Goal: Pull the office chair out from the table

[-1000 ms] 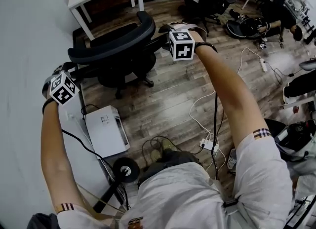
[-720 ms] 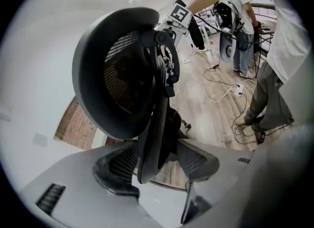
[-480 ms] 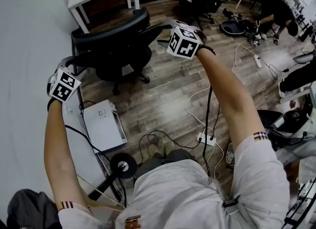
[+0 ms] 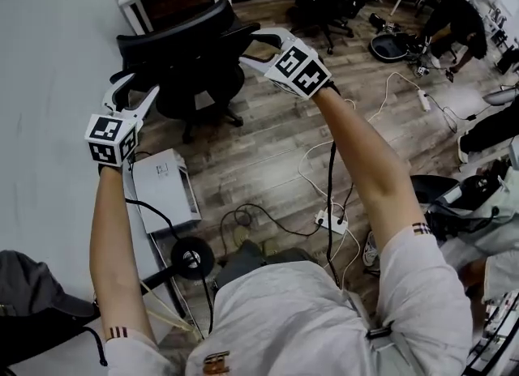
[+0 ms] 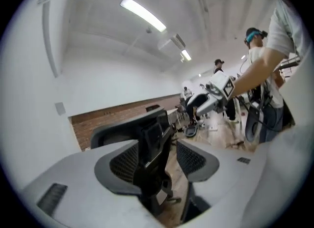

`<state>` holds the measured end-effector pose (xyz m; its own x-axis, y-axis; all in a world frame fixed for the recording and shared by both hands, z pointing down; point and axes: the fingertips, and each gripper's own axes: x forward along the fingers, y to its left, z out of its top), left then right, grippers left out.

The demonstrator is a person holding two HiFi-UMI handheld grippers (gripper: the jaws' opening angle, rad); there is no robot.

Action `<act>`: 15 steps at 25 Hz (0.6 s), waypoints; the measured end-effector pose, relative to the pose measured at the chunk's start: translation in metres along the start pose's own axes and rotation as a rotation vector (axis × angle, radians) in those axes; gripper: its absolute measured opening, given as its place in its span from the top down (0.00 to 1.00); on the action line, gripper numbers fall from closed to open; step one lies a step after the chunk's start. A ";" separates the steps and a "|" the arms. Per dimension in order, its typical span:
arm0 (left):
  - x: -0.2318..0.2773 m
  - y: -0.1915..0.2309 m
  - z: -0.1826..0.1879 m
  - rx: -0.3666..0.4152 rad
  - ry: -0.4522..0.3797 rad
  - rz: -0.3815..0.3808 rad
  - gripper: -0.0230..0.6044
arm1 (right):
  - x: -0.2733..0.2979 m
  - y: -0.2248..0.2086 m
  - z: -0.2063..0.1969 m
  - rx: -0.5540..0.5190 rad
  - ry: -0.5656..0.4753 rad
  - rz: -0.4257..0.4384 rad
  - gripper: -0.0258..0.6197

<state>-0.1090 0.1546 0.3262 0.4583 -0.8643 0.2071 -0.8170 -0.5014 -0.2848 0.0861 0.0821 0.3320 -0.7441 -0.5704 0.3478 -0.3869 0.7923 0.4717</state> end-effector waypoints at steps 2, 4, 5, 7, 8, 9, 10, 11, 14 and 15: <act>-0.006 -0.022 0.022 -0.039 -0.075 0.005 0.60 | -0.016 0.011 0.010 0.075 -0.070 -0.003 0.63; -0.011 -0.043 0.040 -0.064 -0.137 0.005 0.63 | -0.032 0.024 0.024 0.140 -0.146 -0.003 0.65; -0.013 -0.053 0.049 -0.076 -0.164 0.004 0.65 | -0.038 0.031 0.031 0.159 -0.178 0.001 0.66; -0.018 -0.072 0.064 -0.101 -0.215 0.004 0.69 | -0.049 0.046 0.044 0.174 -0.224 0.012 0.68; -0.021 -0.080 0.071 -0.115 -0.237 0.004 0.71 | -0.054 0.053 0.049 0.181 -0.243 0.017 0.68; -0.023 -0.087 0.075 -0.129 -0.255 0.005 0.73 | -0.058 0.059 0.054 0.191 -0.260 0.020 0.70; -0.025 -0.094 0.079 -0.142 -0.269 0.005 0.75 | -0.061 0.065 0.058 0.202 -0.275 0.022 0.71; -0.026 -0.099 0.081 -0.154 -0.280 0.004 0.77 | -0.064 0.069 0.062 0.210 -0.287 0.021 0.73; -0.032 -0.109 0.084 -0.182 -0.301 0.002 0.82 | -0.070 0.082 0.072 0.224 -0.310 0.018 0.78; -0.035 -0.111 0.086 -0.193 -0.309 0.004 0.84 | -0.071 0.085 0.076 0.228 -0.316 0.016 0.81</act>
<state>-0.0043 0.2372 0.2705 0.5155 -0.8516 -0.0949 -0.8562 -0.5074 -0.0974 0.0649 0.2067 0.2863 -0.8681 -0.4914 0.0700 -0.4589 0.8484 0.2638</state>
